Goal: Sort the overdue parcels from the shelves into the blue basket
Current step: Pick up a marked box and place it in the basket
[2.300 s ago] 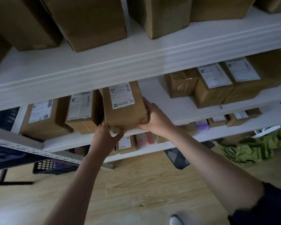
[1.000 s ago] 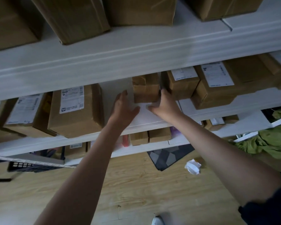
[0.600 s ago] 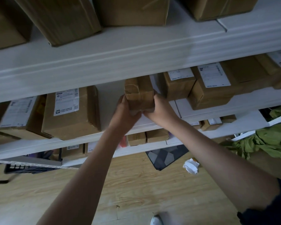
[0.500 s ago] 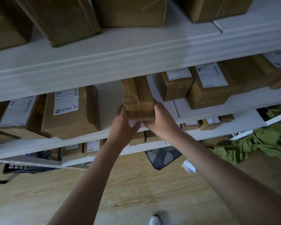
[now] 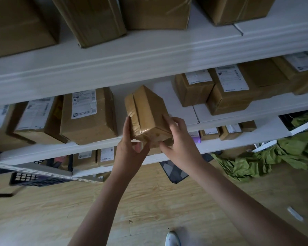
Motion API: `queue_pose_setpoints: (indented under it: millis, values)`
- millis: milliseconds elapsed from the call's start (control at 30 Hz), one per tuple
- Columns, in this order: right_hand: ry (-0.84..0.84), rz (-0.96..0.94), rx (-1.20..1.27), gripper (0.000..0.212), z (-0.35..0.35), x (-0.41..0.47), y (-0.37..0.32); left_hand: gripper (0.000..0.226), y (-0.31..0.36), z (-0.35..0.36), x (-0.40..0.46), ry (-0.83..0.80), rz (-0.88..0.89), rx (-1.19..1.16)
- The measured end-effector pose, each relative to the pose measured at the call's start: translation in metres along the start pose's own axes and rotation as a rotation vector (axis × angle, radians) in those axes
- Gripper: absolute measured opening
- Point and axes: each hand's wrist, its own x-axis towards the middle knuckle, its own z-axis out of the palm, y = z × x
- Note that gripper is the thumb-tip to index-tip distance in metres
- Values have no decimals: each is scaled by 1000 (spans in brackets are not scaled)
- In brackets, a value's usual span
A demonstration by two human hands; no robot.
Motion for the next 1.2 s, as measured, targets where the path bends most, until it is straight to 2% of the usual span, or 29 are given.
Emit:
queue_pose_setpoints:
  millis: [100, 200, 367, 567, 700, 800, 867, 967, 1067, 1200]
  values:
    - [39, 9, -16, 77, 2, -2, -1, 93, -13, -10, -2, -4, 17, 6]
    - [34, 20, 11, 83, 12, -7, -3, 75, -21, -17, -4, 16, 32, 111]
    - [-32, 150, 194, 99, 28, -12, -5, 90, -21, -20, -6, 27, 6, 135]
    - [-108, 227, 207, 58, 40, -15, 14, 64, -29, -17, -4, -2, 70, 200]
    - [-178, 327, 243, 53, 44, -12, 22, 72, -23, -14, -5, 0, 78, 160]
    - [-178, 441, 427, 38, 40, -7, 19, 92, -19, -11, -6, 19, 47, 169]
    - [-159, 489, 551, 28, 33, -3, 16, 100, -17, -10, -6, 42, 126, 213]
    - [-147, 519, 616, 32, 20, 2, 12, 96, -16, -10, -1, 48, 253, 298]
    - [-58, 529, 637, 35, 5, 2, 6, 93, -9, -10, 1, 43, 229, 279]
    - [53, 378, 563, 41, -13, -2, -7, 88, -6, -9, -4, 69, 174, 177]
